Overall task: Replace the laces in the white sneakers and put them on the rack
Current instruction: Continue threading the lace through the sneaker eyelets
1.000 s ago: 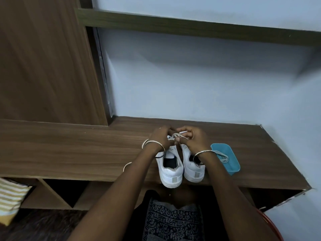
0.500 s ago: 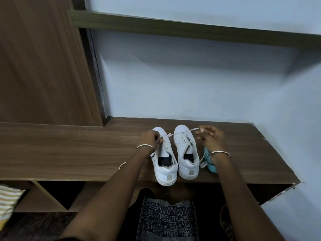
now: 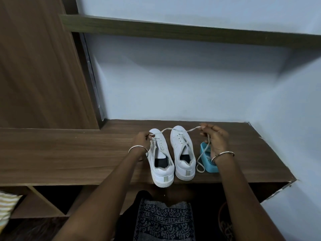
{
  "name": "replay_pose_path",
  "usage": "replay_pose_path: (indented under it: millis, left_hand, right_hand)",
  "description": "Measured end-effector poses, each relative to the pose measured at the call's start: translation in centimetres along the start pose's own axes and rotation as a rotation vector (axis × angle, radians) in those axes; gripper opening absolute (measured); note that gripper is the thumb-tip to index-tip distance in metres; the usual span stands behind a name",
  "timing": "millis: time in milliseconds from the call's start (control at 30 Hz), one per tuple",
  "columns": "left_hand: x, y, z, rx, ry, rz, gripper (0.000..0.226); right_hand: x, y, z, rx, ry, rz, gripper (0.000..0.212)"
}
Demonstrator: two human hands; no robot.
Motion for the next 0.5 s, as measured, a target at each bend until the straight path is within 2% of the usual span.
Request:
replay_pose_path:
  millis: [133,233,367,500]
  left_hand:
    - [-0.3,1.6,0.2,0.027,-0.036,0.096,0.021]
    - [-0.2,2.5,0.3,0.021,-0.104,0.177,0.034]
    - [-0.5,5.8,0.6,0.14,-0.1,0.142,0.036]
    - [1.4,9.8,1.0,0.332,-0.358,0.031,0.043]
  right_hand:
    - [0.5,-0.5,0.1,-0.119,-0.072,0.188,0.016]
    - [0.8,-0.7,0.4,-0.214,-0.111,0.387,0.019]
    - [1.7,-0.5,0.0,-0.23,-0.137,0.502,0.03]
    - [3.6,-0.6,0.6,-0.254,-0.221,0.484,0.035]
Point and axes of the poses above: each hand's wrist, its own z-axis away from the middle knuckle, its own x-axis out of the palm, y = z × x, the point moved 7 cm from there along -z, towards the middle knuckle, and after that the axes turned 7 degrees about x, right-handed, at the moved point
